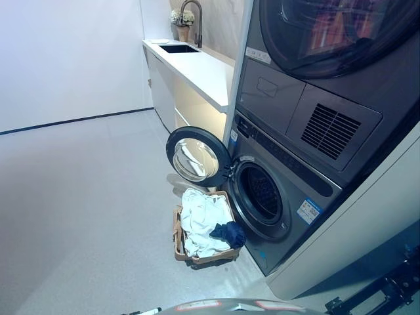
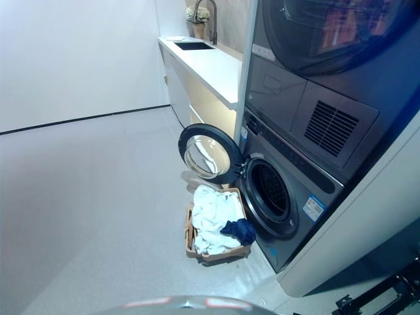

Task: Put the clothes in the basket into the washing machine.

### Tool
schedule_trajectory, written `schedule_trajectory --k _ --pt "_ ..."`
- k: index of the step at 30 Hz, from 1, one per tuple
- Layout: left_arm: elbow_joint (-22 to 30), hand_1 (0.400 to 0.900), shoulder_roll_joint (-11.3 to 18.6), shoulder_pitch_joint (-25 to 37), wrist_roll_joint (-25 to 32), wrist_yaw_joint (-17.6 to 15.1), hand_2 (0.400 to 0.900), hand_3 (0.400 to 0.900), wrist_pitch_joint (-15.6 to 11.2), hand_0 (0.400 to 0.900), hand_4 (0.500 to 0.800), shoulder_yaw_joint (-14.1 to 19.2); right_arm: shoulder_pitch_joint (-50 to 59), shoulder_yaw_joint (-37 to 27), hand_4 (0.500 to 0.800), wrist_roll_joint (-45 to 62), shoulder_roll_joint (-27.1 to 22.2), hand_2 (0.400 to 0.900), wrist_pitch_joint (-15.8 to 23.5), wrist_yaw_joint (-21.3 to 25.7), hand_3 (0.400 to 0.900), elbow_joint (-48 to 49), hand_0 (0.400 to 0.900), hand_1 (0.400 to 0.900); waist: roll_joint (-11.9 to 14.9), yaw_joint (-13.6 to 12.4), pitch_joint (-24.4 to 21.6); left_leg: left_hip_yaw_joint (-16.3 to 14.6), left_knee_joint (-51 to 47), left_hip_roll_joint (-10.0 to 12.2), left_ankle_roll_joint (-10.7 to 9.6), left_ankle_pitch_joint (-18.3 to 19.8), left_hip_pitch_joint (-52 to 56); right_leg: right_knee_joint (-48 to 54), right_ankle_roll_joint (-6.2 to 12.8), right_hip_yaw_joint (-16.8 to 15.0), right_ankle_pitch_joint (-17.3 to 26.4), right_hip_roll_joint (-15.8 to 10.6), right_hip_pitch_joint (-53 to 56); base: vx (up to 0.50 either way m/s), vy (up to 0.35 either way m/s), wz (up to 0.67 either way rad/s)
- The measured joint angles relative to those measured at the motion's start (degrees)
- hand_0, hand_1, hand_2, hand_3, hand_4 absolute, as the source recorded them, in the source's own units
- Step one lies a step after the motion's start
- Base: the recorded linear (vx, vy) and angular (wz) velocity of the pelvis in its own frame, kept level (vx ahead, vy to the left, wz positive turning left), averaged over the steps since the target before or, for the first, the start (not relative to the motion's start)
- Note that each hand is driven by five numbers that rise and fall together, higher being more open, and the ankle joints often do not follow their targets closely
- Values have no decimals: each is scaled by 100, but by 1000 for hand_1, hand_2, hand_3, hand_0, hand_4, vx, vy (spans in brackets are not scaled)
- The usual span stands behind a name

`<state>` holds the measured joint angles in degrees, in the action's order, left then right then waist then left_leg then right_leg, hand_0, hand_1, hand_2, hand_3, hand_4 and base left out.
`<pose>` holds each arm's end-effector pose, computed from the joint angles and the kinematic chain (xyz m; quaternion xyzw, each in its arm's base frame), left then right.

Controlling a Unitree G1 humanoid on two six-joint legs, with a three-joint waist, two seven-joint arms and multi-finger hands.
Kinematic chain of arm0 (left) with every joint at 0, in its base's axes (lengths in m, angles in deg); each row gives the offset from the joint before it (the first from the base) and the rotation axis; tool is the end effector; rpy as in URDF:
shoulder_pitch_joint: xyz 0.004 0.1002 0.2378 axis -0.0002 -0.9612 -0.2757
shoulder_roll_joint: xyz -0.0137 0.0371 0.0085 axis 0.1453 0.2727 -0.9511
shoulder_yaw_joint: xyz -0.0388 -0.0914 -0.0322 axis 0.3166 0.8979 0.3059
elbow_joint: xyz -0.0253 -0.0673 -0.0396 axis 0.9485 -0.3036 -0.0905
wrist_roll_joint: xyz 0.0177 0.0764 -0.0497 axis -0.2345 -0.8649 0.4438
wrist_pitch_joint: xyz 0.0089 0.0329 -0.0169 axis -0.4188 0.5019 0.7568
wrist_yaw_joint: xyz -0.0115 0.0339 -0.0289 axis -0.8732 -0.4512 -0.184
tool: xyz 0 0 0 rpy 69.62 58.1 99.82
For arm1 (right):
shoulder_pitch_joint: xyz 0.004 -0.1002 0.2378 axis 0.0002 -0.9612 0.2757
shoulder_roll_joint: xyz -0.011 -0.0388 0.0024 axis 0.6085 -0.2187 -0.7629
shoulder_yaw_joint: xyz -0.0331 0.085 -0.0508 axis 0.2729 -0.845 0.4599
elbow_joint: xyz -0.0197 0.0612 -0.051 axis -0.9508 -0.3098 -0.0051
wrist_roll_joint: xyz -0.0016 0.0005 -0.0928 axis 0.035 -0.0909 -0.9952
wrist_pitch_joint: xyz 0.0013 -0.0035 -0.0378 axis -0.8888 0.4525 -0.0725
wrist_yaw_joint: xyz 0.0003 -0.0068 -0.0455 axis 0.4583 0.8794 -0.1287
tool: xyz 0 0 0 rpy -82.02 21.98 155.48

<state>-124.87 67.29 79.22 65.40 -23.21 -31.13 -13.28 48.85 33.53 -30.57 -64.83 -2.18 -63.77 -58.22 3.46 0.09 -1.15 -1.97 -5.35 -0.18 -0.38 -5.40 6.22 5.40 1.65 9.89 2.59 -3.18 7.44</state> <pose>0.0274 0.2198 -0.1174 0.0341 0.6422 0.1314 0.7544 0.0177 -0.2155 -0.1187 -0.0392 0.6436 -0.1827 0.7422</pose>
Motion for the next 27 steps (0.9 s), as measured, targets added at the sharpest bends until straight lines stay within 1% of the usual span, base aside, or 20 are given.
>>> schedule_trajectory --k 14,17,21,24,25,26,27 --pt "-39 900 4 -1 0 -9 900 900 0 900 800 -1 -7 1 800 1 2 900 0 0 900 -1 900 900 4 4 -34 -11 0 4 0 2 -5 -16 1 -11 0 2 -16 -20 -16 -2" --pt "-38 900 14 45 5 -39 900 900 -1 900 800 2 150 5 800 8 3 900 5 1 900 3 900 900 -23 10 -43 -92 1 34 -9 -21 -232 -280 30 -141 -25 15 -428 -95 -120 -9" --pt "-41 900 20 146 136 -138 900 900 -11 900 800 72 230 4 800 60 13 900 7 2 900 16 900 900 -45 66 96 -102 56 83 -23 -65 -425 -485 22 -150 -32 53 -699 -17 -215 -5" --pt "-60 900 12 314 279 -168 900 900 -77 900 800 107 351 1 800 124 16 900 23 21 900 15 900 900 -48 30 364 -74 525 161 -105 86 -713 -693 -172 -149 -172 101 -844 9 -259 2" --pt "-66 900 -3 399 301 -170 900 900 -108 900 800 107 437 0 800 128 11 900 27 36 900 12 900 900 -37 23 530 -59 853 208 -190 220 -833 -691 -190 -126 -173 131 -809 7 -258 3" --pt "-73 900 -31 507 424 -174 900 900 -126 900 800 146 529 -3 800 139 -1 900 47 54 900 26 900 900 -82 0 737 -29 1346 270 -223 412 -1014 -787 -271 -161 -206 188 -828 33 -271 -2" --pt "-78 900 -72 563 505 -177 900 900 -143 900 800 224 621 -1 800 183 -23 900 72 69 900 27 900 900 -192 -12 945 19 1735 369 -307 585 -1176 -977 -358 -118 -315 273 -852 28 -201 0"
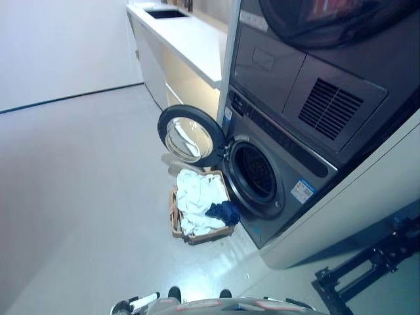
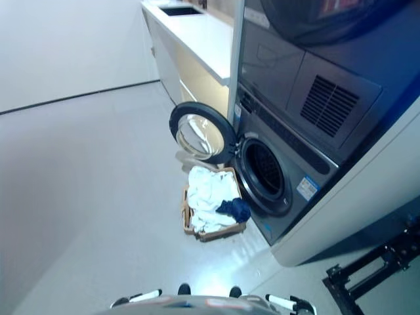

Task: Put the clothes in the basket into the washing machine.

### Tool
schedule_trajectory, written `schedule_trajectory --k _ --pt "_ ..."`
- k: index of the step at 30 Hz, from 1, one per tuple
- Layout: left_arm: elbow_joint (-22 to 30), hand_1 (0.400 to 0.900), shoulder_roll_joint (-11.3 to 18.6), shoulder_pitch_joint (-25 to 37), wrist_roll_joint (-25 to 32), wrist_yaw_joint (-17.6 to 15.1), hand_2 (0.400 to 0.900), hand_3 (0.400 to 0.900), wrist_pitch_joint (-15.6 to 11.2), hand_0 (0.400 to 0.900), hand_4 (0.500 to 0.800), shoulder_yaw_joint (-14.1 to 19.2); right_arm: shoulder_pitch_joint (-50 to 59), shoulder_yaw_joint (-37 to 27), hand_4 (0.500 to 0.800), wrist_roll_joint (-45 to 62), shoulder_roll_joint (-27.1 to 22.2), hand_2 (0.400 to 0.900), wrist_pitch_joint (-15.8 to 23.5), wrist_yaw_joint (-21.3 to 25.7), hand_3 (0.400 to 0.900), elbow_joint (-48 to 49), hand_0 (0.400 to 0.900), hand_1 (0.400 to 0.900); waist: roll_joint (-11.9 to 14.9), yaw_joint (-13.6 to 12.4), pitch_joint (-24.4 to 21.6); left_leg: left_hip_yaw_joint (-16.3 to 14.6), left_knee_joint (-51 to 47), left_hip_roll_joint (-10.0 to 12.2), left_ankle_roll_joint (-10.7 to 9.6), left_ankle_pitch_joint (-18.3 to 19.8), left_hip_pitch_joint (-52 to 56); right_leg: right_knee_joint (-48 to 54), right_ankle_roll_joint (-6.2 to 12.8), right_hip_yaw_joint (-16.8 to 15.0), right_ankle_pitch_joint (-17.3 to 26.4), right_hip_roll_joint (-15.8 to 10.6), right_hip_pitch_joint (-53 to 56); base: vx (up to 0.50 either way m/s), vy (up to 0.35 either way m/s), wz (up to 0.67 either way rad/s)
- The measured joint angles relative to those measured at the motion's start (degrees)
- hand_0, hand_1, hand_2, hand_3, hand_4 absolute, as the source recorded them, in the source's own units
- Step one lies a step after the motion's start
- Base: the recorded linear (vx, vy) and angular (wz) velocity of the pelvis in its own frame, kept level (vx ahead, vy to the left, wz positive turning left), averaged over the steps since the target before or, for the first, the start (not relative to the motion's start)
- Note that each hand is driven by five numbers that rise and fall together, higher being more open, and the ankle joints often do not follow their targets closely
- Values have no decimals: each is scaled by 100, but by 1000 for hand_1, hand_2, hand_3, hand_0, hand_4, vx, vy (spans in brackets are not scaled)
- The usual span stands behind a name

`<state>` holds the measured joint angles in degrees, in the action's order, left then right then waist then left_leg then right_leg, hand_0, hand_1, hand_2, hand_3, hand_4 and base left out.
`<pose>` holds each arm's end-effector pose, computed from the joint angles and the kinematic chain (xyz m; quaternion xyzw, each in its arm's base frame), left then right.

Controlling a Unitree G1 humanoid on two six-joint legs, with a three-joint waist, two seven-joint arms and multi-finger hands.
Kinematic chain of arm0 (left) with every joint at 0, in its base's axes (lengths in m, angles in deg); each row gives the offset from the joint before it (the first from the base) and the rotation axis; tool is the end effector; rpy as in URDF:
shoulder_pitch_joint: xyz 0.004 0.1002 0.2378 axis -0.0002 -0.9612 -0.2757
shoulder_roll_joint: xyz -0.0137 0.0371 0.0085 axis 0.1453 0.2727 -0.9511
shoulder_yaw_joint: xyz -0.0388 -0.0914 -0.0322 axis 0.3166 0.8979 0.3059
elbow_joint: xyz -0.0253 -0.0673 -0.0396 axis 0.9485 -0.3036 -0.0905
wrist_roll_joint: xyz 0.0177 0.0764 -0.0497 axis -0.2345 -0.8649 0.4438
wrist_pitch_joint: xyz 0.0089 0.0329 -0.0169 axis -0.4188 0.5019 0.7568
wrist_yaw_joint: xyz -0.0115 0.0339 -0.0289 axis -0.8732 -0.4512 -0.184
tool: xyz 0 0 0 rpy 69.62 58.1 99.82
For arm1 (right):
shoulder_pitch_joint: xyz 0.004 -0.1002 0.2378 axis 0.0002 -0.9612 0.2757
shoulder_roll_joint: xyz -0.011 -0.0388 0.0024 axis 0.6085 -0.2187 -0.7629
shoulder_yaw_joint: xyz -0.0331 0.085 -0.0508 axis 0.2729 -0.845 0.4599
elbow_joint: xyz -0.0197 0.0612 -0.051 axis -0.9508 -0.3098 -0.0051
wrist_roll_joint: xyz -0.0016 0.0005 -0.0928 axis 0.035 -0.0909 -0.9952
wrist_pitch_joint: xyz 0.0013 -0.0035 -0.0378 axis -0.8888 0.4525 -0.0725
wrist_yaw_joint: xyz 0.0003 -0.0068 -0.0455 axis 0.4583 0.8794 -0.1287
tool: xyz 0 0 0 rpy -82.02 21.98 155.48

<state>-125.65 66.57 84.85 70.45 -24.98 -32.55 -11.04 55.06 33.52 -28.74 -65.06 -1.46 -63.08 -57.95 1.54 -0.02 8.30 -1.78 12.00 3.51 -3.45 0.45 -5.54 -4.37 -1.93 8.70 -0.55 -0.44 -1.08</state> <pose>0.0627 0.2162 -0.1142 -0.0046 0.5947 0.1738 0.7849 0.0595 -0.2159 -0.1146 -0.0320 0.5950 -0.1894 0.7805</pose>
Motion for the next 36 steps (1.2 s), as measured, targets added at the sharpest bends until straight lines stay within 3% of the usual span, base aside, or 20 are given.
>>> schedule_trajectory --k 3,5,7,9,10,11,12,15,17,19,21,22,23,26,28,31,33,36 --pt "-4 900 -172 238 266 -28 900 900 -115 900 800 61 235 8 800 52 -138 900 49 55 900 -21 900 900 -238 -50 384 274 903 90 -447 138 -422 -340 -143 -52 -108 156 -162 42 -102 -4" --pt "3 900 -238 388 439 -38 900 900 -116 900 800 107 383 -1 800 68 -212 900 65 93 900 -16 900 900 -225 -65 500 368 1277 -77 -557 -82 -664 -534 -193 -83 -143 0 -312 99 -19 -7" --pt "-21 900 -298 438 521 -72 900 900 -120 900 800 108 482 1 800 200 -303 900 107 122 900 4 900 900 -199 -49 521 318 1228 -297 -527 -59 -691 -468 -193 -69 -143 -182 -355 192 20 -10" --pt "-53 900 -349 491 617 -110 900 900 -121 900 800 104 543 0 800 322 -339 900 147 174 900 35 900 900 -173 18 520 256 431 -499 -437 -66 -514 -10 -157 -103 -145 -252 -281 282 86 -18" --pt "-52 900 -451 453 621 -152 900 900 -135 900 800 109 573 1 800 330 -361 900 156 204 900 21 900 900 -286 -15 490 278 -332 -456 -384 -65 -373 321 -18 -133 -159 -47 -118 335 130 -17" --pt "7 900 -494 432 621 -189 900 900 -160 900 800 104 649 -53 800 337 -408 900 135 221 900 -8 900 900 -485 -106 523 380 -967 -197 -549 -35 -187 -409 -184 49 -307 148 -255 351 147 -19" --pt "91 900 -434 469 626 -185 900 900 -144 900 800 105 689 -107 800 374 -338 900 122 212 900 12 900 900 -380 -80 637 292 -1109 -141 -455 -560 -129 -198 -138 -120 -492 143 109 369 169 -19" --pt "113 900 -332 447 678 -171 900 900 -193 900 800 110 736 -115 800 388 -261 900 155 211 900 115 900 900 -12 -131 809 395 -1744 -335 -497 -646 -331 583 -97 -586 -142 114 540 423 226 -24" --pt "159 900 -328 396 757 -219 900 900 -252 900 800 184 709 -218 800 388 -320 900 157 218 900 98 900 900 -46 -230 807 303 -1738 -174 -494 -660 -452 830 -27 -707 -150 140 803 541 376 -37" --pt "184 900 -338 289 842 -229 900 900 -226 900 800 277 662 -197 800 388 -327 900 196 215 900 113 900 900 -75 -417 523 170 -1369 37 -520 -695 -629 842 42 -886 -245 67 683 352 304 -23" --pt "166 900 -318 313 838 -265 900 900 -239 900 800 279 752 -195 800 391 -284 900 266 201 900 118 900 900 71 -466 455 -17 -950 -206 -388 -761 -839 961 133 -959 -327 -266 669 415 378 -30" --pt "194 900 -304 283 837 -264 900 900 -231 900 800 271 780 -119 800 396 -232 900 257 197 900 81 900 900 140 -505 398 -229 -922 -283 -151 -791 -828 891 177 -918 -363 -432 668 351 317 -15" --pt "211 900 -272 233 835 -264 900 900 -236 900 800 272 779 -44 800 395 -121 900 276 191 900 118 900 900 176 -466 348 -364 -874 -314 220 -727 -814 634 198 -769 -387 -515 637 351 328 -6" --pt "274 900 23 278 832 -259 900 900 -254 900 800 258 677 21 800 440 302 900 267 142 900 156 900 900 418 -417 96 -390 -850 -487 842 -660 -800 -100 461 -631 -497 -687 546 315 323 12" --pt "261 900 154 525 824 -260 900 900 -238 900 800 250 708 22 800 524 383 900 249 134 900 156 900 900 464 -404 69 -313 -860 -608 949 -575 -777 -633 775 -633 -387 -726 345 218 294 15" --pt "260 900 209 706 816 -262 900 900 -239 900 800 151 734 120 800 617 371 900 274 144 900 299 900 900 437 -274 86 -167 -878 -711 1084 -471 -564 -2165 997 -622 -257 -857 -220 192 279 6" --pt "262 900 232 771 719 -259 900 900 -236 900 800 -60 748 185 800 669 332 900 298 165 900 423 900 900 431 -272 119 -157 -875 -770 1186 -409 -382 -3147 961 -482 -259 -1040 -577 141 168 2" --pt "271 900 255 868 703 -269 900 900 -227 900 800 -164 910 247 800 687 325 900 350 170 900 604 900 900 280 -261 250 -138 -906 -749 1288 -333 -242 -3385 973 -483 -280 -945 -910 113 64 7"
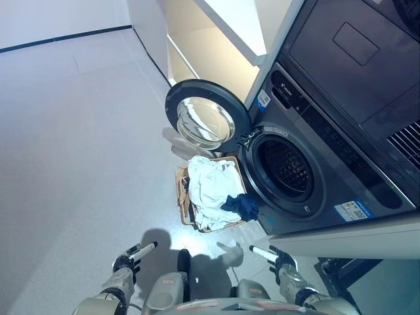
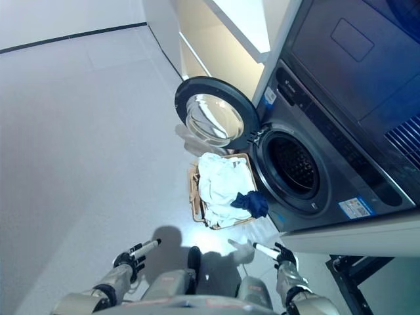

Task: Put the clothes in the basket into the washing machine.

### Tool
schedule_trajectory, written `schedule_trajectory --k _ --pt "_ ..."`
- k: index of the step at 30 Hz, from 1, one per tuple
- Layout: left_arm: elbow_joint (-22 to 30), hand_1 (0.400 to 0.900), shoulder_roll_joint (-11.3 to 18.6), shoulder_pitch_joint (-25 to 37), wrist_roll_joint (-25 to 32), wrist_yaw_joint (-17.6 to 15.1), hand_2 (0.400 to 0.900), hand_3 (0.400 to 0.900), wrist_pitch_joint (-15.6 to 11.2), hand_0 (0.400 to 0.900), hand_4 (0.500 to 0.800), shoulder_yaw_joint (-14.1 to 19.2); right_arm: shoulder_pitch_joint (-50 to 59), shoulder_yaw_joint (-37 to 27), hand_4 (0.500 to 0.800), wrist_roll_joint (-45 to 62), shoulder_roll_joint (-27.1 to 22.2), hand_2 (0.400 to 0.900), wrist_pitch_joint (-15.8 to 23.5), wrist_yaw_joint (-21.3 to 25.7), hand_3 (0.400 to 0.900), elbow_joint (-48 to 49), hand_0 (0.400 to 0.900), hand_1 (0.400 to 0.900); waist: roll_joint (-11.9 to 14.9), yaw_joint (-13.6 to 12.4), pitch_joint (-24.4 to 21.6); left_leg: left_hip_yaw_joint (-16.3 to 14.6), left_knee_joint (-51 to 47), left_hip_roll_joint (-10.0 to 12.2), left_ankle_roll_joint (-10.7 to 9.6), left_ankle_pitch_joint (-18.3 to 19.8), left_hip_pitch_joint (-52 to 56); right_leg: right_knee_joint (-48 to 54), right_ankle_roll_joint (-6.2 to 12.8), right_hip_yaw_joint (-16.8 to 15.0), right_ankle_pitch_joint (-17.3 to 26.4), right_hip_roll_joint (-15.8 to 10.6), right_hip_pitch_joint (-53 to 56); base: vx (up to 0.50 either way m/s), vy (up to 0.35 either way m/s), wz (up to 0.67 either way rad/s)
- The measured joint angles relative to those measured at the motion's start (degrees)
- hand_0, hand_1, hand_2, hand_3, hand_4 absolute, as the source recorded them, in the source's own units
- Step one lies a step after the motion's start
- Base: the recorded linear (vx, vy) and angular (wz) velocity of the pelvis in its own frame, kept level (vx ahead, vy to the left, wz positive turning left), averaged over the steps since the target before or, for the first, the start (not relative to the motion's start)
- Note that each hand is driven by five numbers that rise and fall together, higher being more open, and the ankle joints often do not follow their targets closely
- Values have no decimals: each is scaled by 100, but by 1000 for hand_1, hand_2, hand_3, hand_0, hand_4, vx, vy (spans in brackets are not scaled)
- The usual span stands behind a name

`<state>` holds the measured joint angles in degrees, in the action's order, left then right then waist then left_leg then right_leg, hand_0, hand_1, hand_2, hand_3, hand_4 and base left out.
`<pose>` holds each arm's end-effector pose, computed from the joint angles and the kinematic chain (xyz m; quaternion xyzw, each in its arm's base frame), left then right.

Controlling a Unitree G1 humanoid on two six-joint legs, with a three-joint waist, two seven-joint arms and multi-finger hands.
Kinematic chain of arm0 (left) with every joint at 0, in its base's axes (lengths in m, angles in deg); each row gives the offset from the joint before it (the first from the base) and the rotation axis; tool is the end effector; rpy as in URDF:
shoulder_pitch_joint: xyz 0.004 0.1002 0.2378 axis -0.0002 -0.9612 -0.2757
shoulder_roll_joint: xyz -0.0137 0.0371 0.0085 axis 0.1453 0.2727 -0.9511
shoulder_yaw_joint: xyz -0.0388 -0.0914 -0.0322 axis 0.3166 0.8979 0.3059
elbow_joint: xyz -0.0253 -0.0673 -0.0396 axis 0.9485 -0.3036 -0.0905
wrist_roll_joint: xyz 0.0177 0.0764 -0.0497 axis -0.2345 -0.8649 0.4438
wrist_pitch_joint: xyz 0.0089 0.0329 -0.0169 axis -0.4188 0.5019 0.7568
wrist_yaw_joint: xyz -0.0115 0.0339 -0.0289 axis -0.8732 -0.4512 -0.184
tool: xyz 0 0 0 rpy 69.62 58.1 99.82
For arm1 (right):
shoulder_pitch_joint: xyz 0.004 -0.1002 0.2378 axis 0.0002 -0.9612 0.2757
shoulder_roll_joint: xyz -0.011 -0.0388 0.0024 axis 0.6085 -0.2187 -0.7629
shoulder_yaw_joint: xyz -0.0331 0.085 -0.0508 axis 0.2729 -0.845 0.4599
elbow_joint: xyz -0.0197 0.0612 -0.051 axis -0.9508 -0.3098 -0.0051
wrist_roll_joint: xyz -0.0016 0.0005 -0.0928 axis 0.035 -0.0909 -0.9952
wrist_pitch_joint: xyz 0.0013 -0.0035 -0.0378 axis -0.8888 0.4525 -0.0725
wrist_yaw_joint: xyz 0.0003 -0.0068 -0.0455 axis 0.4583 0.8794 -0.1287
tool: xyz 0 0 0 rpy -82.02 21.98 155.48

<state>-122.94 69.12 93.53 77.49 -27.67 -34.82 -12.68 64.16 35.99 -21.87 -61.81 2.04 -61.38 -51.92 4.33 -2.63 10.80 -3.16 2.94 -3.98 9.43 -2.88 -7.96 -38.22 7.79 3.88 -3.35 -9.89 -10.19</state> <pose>0.1273 0.2263 -0.0946 -0.0189 0.4920 0.2105 0.8445 0.1363 -0.1881 -0.0976 0.0251 0.4703 -0.1778 0.8641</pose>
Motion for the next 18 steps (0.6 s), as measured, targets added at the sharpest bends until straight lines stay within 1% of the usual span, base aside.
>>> schedule_trajectory --k 1,2,4,5,6,7,8,10,12,15,16,17,18 --pt "5 900 -13 11 0 -10 900 900 0 900 800 -15 30 4 800 32 -11 900 31 -1 900 153 900 900 -107 0 84 -2 -73 45 13 -20 53 243 -73 11 -50 118 -104 146 -35 14" --pt "-8 900 -25 7 0 -24 900 900 1 900 800 -13 54 33 800 35 -21 900 58 0 900 237 900 900 -189 8 142 -17 -129 73 7 -61 72 531 -81 21 -73 219 -184 167 -60 14" --pt "-15 900 -25 21 -1 -83 900 900 3 900 800 -9 80 123 800 41 -20 900 48 2 900 355 900 900 -260 64 269 -2 -272 73 -44 -105 184 1417 -80 44 -74 395 -239 211 -97 20" --pt "-18 900 -12 40 -3 -108 900 900 1 900 800 -13 63 186 800 43 -12 900 44 2 900 375 900 900 -253 82 292 9 -354 62 -73 -139 223 1946 -75 26 -71 490 -241 245 -125 25" --pt "-24 900 -3 44 -10 -110 900 900 1 900 800 -10 26 201 800 48 3 900 37 6 900 402 900 900 -228 104 303 71 -384 32 -109 -142 240 2640 -64 -65 -46 594 -184 242 -134 23" --pt "-30 900 11 38 -19 -109 900 900 -3 900 800 4 -19 201 800 65 22 900 35 7 900 448 900 900 -167 126 322 115 -463 -32 -134 -163 299 3281 -69 -196 -17 641 -123 237 -176 27" --pt "-43 900 13 11 -58 -109 900 900 -2 900 800 21 -45 206 800 85 29 900 41 6 900 474 900 900 -106 143 348 115 -541 -86 -144 -184 367 3703 -18 -319 82 658 -86 225 -216 29" --pt "-54 900 2 -57 -90 -106 900 900 -3 900 800 33 -118 207 800 87 29 900 33 11 900 467 900 900 -4 198 388 193 -581 -186 -140 -173 448 4232 -64 -460 428 639 -46 233 -275 34" --pt "-46 900 -20 -73 -92 -103 900 900 1 900 800 50 -231 219 800 82 29 900 30 27 900 520 900 900 54 249 391 357 -610 -252 -165 -165 472 4271 -232 -480 604 631 -52 263 -321 29" --pt "-20 900 -77 -168 -81 -103 900 900 -8 900 800 54 -244 233 800 23 23 900 1 24 900 514 900 900 47 280 386 525 -637 -271 -309 -98 542 4030 -322 -463 671 665 22 252 -378 36" --pt "-17 900 -99 -185 -55 -101 900 900 -7 900 800 62 -236 234 800 -20 14 900 -9 21 900 556 900 900 44 290 387 612 -615 -297 -369 -59 542 3984 -369 -445 704 649 72 233 -356 39" --pt "6 900 -149 -199 12 -99 900 900 -11 900 800 58 -226 317 800 -76 -32 900 -19 13 900 640 900 900 4 296 412 690 -541 -307 -443 -12 528 3981 -471 -404 867 640 167 184 -317 45" --pt "36 900 -202 -202 60 -102 900 900 -16 900 800 54 -216 420 800 -154 -93 900 -19 11 900 660 900 900 -73 293 456 777 -409 -267 -539 50 505 3975 -485 -294 890 666 228 167 -323 58"
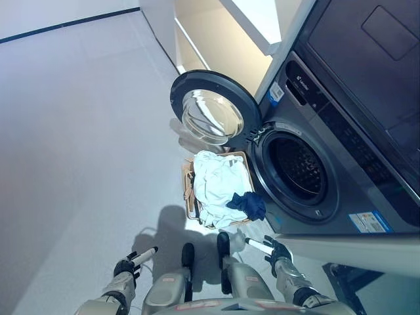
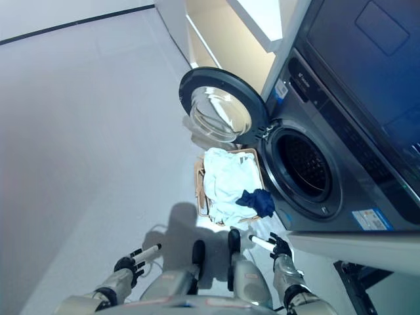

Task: Put the clothes in the basket into the washing machine.

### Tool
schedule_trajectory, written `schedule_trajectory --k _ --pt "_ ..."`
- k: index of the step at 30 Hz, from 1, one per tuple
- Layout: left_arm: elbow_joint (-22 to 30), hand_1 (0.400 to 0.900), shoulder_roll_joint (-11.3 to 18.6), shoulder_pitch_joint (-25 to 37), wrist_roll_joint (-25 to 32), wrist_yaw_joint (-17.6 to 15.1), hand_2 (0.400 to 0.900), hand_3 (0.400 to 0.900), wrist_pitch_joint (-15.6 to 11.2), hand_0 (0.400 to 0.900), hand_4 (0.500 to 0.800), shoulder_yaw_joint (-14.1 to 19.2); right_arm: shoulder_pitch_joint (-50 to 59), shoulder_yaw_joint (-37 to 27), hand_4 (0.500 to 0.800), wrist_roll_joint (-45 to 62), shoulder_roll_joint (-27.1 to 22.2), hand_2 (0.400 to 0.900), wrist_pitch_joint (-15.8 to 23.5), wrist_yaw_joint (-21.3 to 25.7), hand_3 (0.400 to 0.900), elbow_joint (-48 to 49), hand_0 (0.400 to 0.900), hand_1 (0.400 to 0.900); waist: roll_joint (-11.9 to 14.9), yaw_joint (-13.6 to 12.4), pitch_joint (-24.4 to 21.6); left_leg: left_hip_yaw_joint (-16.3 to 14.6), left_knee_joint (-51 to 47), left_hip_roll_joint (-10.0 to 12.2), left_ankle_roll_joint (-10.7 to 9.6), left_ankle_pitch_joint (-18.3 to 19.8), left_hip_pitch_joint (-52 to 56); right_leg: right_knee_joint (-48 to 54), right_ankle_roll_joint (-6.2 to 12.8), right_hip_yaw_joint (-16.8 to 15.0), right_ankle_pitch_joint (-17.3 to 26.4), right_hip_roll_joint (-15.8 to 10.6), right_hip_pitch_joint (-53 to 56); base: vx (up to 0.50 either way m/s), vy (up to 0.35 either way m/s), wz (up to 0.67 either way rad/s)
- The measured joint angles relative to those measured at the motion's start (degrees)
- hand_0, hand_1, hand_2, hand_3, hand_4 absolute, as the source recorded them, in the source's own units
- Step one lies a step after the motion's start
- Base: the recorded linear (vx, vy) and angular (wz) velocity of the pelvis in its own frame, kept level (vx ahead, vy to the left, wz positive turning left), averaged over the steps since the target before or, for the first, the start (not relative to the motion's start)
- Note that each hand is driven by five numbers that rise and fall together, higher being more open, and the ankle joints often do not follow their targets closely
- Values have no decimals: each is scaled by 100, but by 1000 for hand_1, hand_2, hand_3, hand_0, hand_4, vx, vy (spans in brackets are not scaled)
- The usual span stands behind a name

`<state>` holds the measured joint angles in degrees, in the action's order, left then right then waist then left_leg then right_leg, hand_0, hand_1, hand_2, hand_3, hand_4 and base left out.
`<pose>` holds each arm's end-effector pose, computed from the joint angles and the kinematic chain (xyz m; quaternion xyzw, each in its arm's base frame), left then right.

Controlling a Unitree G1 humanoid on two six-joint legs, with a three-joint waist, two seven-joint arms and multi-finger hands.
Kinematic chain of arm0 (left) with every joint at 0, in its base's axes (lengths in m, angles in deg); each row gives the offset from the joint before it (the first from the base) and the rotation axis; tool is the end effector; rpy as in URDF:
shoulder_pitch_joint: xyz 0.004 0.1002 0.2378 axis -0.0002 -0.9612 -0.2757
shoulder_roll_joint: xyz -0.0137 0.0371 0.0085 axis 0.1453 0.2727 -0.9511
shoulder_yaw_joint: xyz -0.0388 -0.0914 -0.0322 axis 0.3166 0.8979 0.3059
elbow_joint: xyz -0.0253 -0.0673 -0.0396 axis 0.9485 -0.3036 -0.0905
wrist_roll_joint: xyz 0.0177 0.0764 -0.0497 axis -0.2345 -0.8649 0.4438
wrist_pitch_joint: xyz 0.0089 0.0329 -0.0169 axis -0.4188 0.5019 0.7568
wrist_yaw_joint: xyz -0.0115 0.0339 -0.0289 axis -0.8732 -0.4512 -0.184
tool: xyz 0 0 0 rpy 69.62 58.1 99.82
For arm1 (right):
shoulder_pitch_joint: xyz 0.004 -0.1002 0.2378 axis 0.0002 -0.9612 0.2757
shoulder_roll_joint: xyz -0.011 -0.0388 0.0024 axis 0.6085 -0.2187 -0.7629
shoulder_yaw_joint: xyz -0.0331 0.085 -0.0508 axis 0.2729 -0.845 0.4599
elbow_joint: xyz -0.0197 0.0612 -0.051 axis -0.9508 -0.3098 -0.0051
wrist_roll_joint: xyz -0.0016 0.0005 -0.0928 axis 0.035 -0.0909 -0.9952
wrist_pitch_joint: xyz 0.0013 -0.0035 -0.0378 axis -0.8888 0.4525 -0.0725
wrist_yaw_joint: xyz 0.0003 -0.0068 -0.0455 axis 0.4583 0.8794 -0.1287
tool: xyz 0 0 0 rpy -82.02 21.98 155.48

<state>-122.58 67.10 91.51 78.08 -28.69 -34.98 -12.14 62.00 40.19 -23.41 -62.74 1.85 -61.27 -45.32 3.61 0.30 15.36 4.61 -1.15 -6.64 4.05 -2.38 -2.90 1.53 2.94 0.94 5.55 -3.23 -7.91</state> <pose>0.1158 0.2155 -0.1010 -0.0338 0.5060 0.2167 0.8342 0.1404 -0.1857 -0.0936 -0.0040 0.4421 -0.1396 0.8860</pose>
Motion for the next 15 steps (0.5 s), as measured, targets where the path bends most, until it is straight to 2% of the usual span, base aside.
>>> schedule_trajectory --k 2,4,6,8,10,11,14,15 --pt "20 900 -149 15 95 -6 900 900 -5 900 800 2 112 68 800 -69 -126 900 4 -6 900 63 900 900 -151 20 8 40 412 77 -327 199 -174 73 -125 197 -46 36 149 133 -273 59" --pt "120 900 -293 29 124 2 900 900 -54 900 800 2 267 87 800 -103 -276 900 8 8 900 107 900 900 -197 16 19 -184 882 107 -566 275 -458 145 -254 357 -106 -7 217 110 -181 35" --pt "230 900 -444 53 130 2 900 900 -109 900 800 -14 437 221 800 -166 -477 900 46 35 900 256 900 900 -259 69 57 -605 846 396 -667 342 -555 137 -342 526 -164 0 200 53 -140 29" --pt "303 900 -540 128 130 5 900 900 -108 900 800 -47 647 247 800 -252 -644 900 57 81 900 303 900 900 -349 136 172 -595 540 604 -733 311 -564 135 -353 641 -171 4 177 42 -85 11" --pt "310 900 -661 243 127 3 900 900 -111 900 800 -74 850 254 800 -368 -857 900 49 169 900 294 900 900 -562 133 313 -607 202 748 -818 216 -560 129 -350 696 -170 107 105 47 -6 -14" --pt "315 900 -650 261 126 4 900 900 -109 900 800 -76 942 257 800 -470 -883 900 50 212 900 292 900 900 -623 115 399 -599 163 828 -593 -112 -571 114 -345 658 -169 170 70 22 62 -20" --pt "350 900 -474 332 116 -14 900 900 -109 900 800 -131 1157 745 800 -1066 -898 900 38 410 900 315 900 900 -524 46 500 -693 86 754 -513 -199 -721 2 -277 523 -161 113 -234 5 73 -15" --pt "369 900 -429 393 105 -40 900 900 -112 900 800 -129 1232 856 800 -1317 -900 900 23 497 900 322 900 900 -524 36 555 -717 83 736 -487 -225 -798 -33 -196 511 -130 94 -337 7 81 -14"
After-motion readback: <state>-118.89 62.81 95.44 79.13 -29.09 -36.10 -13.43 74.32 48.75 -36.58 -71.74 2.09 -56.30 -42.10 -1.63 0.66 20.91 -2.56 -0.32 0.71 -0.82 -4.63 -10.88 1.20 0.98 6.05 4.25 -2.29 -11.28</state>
